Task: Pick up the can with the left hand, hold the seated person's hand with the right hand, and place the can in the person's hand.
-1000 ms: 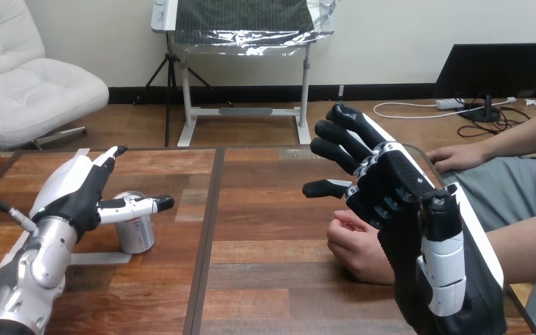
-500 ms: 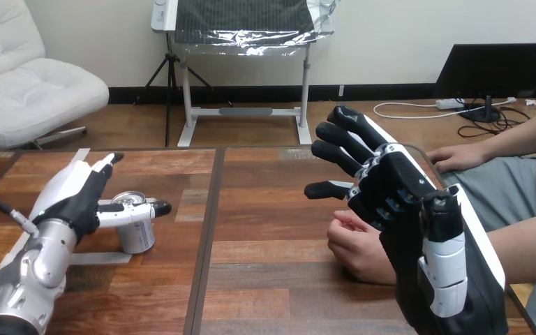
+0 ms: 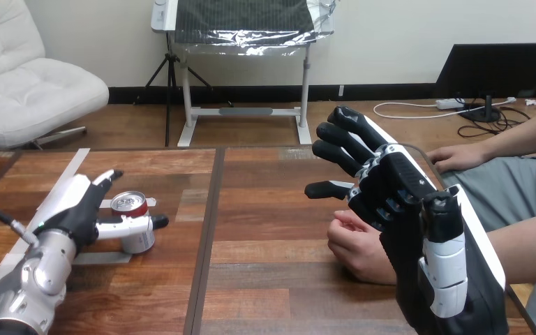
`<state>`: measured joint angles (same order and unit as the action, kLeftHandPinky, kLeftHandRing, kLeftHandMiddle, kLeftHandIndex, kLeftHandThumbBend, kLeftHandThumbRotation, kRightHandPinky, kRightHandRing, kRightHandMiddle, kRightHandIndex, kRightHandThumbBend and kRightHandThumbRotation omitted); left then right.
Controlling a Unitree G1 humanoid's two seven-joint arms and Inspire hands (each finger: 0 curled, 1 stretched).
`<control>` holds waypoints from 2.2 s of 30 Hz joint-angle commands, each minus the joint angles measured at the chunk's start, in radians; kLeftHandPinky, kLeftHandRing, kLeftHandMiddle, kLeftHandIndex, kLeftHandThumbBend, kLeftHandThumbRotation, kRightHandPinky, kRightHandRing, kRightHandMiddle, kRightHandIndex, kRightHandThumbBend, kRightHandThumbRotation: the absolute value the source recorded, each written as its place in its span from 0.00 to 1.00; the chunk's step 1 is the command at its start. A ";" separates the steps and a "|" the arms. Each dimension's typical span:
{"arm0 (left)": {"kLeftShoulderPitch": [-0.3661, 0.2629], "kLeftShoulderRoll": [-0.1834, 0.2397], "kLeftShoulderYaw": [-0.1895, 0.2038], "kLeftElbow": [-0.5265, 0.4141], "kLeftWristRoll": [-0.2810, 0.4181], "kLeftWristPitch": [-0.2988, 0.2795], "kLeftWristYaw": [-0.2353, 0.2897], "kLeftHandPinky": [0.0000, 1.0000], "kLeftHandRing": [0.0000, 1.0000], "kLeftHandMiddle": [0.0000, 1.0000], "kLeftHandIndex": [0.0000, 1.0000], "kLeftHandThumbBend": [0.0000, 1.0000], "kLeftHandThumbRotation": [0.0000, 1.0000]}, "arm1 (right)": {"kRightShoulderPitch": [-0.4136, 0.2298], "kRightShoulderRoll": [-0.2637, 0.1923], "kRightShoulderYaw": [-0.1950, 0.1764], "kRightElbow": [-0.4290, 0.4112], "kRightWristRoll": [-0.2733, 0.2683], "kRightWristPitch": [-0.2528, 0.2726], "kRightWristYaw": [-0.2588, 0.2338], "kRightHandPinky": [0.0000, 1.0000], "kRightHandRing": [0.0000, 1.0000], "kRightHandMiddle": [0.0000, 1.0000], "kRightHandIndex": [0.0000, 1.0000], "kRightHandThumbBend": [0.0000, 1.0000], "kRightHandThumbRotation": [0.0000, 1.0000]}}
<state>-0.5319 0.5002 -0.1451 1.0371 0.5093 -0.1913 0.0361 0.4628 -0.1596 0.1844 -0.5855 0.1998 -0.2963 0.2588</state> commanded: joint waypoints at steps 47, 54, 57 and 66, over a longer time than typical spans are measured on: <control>-0.126 -0.033 -0.020 0.003 -0.044 0.028 0.039 0.58 0.69 0.73 0.73 0.80 0.32 | -0.036 0.006 -0.010 -0.059 0.005 0.001 -0.006 0.70 0.87 0.88 0.90 0.74 1.00; -0.127 -0.043 -0.014 0.009 -0.055 0.027 0.056 0.56 0.67 0.71 0.71 0.78 0.29 | -0.037 0.006 -0.010 -0.057 0.007 -0.003 -0.004 0.70 0.87 0.88 0.90 0.73 1.00; -0.127 -0.047 -0.010 0.009 -0.061 0.025 0.063 0.56 0.66 0.70 0.70 0.78 0.27 | -0.036 0.008 -0.010 -0.057 0.006 -0.003 -0.006 0.70 0.87 0.89 0.90 0.73 1.00; -0.128 -0.053 -0.012 0.008 -0.069 0.015 0.091 0.51 0.61 0.66 0.66 0.75 0.15 | -0.034 0.009 -0.009 -0.060 0.003 -0.003 -0.009 0.71 0.87 0.89 0.90 0.73 1.00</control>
<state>-0.5852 0.4488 -0.1677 1.0502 0.4574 -0.1620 0.0953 0.4628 -0.1591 0.1842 -0.5918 0.1975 -0.2931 0.2572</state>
